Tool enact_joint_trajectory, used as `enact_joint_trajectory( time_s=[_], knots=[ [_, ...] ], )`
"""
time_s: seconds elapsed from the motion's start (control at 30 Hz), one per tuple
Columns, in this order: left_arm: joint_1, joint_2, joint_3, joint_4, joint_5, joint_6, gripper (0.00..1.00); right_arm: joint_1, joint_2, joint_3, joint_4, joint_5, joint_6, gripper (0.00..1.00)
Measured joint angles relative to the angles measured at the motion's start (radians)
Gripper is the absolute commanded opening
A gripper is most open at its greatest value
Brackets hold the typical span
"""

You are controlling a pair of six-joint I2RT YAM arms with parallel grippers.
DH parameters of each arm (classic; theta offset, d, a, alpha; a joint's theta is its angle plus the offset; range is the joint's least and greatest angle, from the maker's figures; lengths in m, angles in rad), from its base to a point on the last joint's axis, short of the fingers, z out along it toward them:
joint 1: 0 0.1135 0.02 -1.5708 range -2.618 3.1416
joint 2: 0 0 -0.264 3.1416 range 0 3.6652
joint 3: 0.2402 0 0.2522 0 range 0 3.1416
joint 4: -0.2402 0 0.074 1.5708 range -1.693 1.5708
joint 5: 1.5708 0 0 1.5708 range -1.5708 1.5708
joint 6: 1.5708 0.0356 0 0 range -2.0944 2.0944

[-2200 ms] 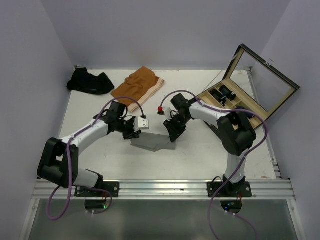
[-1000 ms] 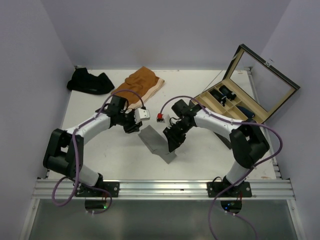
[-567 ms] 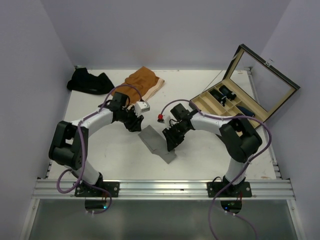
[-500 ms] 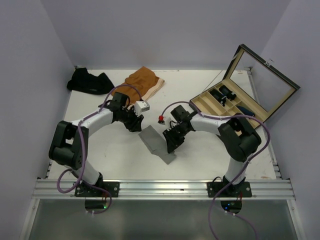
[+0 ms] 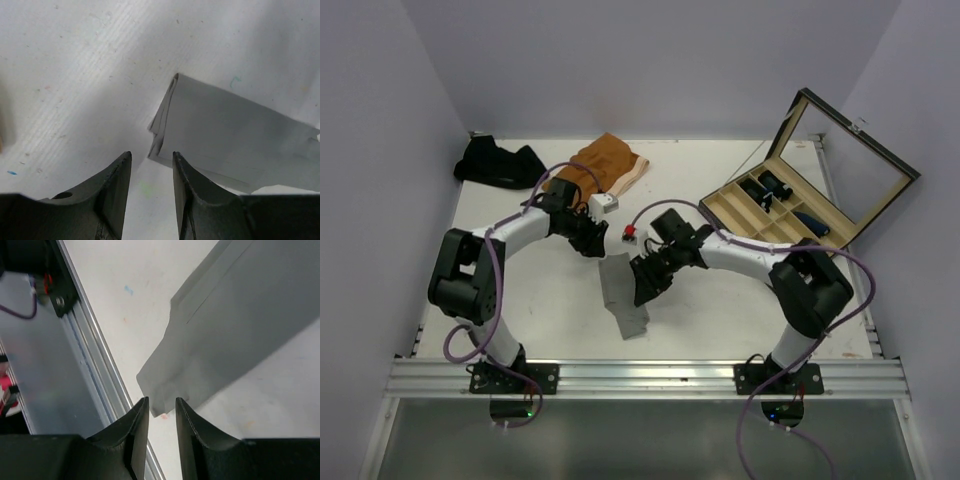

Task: Roll the underwear
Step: Fold the underwear

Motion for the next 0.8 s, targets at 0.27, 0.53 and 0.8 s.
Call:
enact_joint_trajectory(
  time_s=[0.27,0.53,0.8],
  knots=[
    [0.018,0.074,0.090,-0.026,0.087,0.053,0.41,-0.204,0.010,0.212,-0.039,0.011,-0.056,0.36],
    [0.048,0.040,0.017,-0.018,0.173,0.018,0.42,-0.191,0.273,0.445,-0.084,0.044,-0.069,0.39],
    [0.076,-0.016,-0.039,-0.017,0.196,0.000,0.42,-0.208,0.430,0.527,-0.107,0.054,-0.077,0.39]
  ],
)
